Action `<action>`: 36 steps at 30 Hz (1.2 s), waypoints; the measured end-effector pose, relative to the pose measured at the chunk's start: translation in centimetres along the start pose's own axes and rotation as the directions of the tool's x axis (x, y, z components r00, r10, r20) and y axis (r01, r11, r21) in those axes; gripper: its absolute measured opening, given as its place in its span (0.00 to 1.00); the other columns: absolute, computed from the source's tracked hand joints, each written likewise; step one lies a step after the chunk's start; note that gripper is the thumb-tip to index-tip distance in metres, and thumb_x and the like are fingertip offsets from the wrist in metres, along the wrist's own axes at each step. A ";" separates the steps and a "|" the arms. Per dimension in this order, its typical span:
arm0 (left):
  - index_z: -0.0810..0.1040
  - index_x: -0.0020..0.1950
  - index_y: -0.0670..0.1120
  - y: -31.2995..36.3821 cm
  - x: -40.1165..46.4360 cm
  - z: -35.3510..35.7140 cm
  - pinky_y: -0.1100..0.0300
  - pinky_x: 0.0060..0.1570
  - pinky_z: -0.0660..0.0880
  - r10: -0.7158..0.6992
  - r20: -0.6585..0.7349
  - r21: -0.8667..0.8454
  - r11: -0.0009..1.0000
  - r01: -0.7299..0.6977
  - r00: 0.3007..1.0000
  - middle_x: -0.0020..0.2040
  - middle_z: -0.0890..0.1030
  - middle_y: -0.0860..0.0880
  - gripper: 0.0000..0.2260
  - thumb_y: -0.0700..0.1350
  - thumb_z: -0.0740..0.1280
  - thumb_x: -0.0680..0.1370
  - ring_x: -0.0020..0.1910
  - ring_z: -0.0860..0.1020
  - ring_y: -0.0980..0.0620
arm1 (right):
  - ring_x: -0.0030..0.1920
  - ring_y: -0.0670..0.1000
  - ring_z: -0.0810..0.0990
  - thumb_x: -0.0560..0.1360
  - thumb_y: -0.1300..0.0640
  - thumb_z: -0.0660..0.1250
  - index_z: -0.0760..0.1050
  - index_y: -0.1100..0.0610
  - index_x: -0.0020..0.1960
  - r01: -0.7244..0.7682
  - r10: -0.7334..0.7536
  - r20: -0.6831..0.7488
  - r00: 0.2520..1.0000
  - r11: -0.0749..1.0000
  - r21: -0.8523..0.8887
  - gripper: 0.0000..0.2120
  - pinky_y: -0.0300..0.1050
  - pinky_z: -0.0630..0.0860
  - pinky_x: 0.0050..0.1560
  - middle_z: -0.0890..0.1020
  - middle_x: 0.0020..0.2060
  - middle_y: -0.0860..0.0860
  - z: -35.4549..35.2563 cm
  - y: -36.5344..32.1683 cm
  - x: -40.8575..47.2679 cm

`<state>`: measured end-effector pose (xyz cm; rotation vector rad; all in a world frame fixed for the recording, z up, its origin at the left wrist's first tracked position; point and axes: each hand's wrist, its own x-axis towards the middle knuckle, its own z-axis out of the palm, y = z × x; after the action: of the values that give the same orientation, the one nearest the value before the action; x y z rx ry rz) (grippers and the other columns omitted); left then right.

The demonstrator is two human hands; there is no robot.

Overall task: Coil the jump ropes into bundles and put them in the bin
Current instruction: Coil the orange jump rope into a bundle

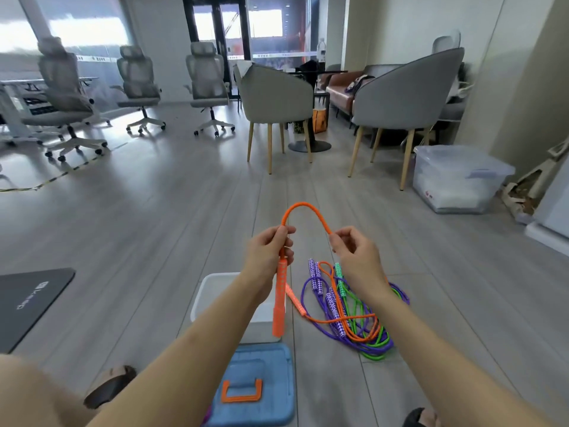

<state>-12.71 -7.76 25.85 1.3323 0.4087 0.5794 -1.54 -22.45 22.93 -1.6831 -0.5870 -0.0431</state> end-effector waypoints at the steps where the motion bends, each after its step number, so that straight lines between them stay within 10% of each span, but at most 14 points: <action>1: 0.83 0.55 0.41 -0.2 -0.1 0.1 0.58 0.37 0.75 -0.006 -0.007 0.012 1.000 0.006 1.000 0.38 0.76 0.47 0.10 0.43 0.63 0.85 0.34 0.74 0.53 | 0.39 0.47 0.77 0.82 0.55 0.67 0.81 0.52 0.50 0.004 -0.004 0.002 1.000 1.000 0.003 0.04 0.42 0.74 0.39 0.82 0.40 0.52 0.5 -0.2 -0.2; 11: 0.82 0.58 0.43 0.0 -0.2 1.2 0.58 0.45 0.75 0.003 0.035 0.027 1.000 -0.004 0.999 0.41 0.76 0.47 0.10 0.39 0.60 0.85 0.41 0.74 0.51 | 0.38 0.48 0.78 0.80 0.57 0.70 0.84 0.49 0.55 0.026 -0.027 0.013 1.000 0.998 0.057 0.07 0.53 0.81 0.44 0.84 0.43 0.46 1.9 -2.2 -2.7; 17: 0.83 0.56 0.42 -0.2 -0.1 1.4 0.53 0.46 0.76 0.024 0.026 -0.004 1.000 -0.024 0.999 0.41 0.80 0.47 0.09 0.43 0.64 0.84 0.40 0.78 0.50 | 0.36 0.41 0.76 0.81 0.58 0.70 0.84 0.51 0.55 0.086 -0.085 0.026 0.996 0.996 -0.029 0.06 0.33 0.74 0.37 0.83 0.42 0.45 1.8 -2.8 -3.1; 27: 0.83 0.63 0.45 -0.7 0.4 1.9 0.50 0.52 0.77 0.026 0.106 0.080 0.996 -0.034 0.994 0.43 0.82 0.48 0.12 0.39 0.64 0.83 0.45 0.78 0.50 | 0.35 0.44 0.77 0.80 0.58 0.70 0.85 0.51 0.57 0.124 -0.125 -0.049 0.991 0.992 -0.029 0.08 0.45 0.79 0.38 0.82 0.40 0.45 1.8 -2.4 -2.6; 36: 0.84 0.58 0.40 -0.7 0.9 1.6 0.48 0.57 0.80 -0.010 0.064 0.047 0.999 0.007 0.998 0.48 0.86 0.39 0.08 0.40 0.67 0.82 0.47 0.82 0.45 | 0.41 0.35 0.78 0.81 0.63 0.67 0.85 0.54 0.57 0.164 -0.163 0.027 0.986 0.984 -0.072 0.10 0.29 0.73 0.40 0.83 0.46 0.48 1.4 -2.6 -2.7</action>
<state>-10.94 -8.54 25.48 1.3902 0.3771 0.5214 -5.33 -21.92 24.08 -1.7052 -0.7463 -0.1674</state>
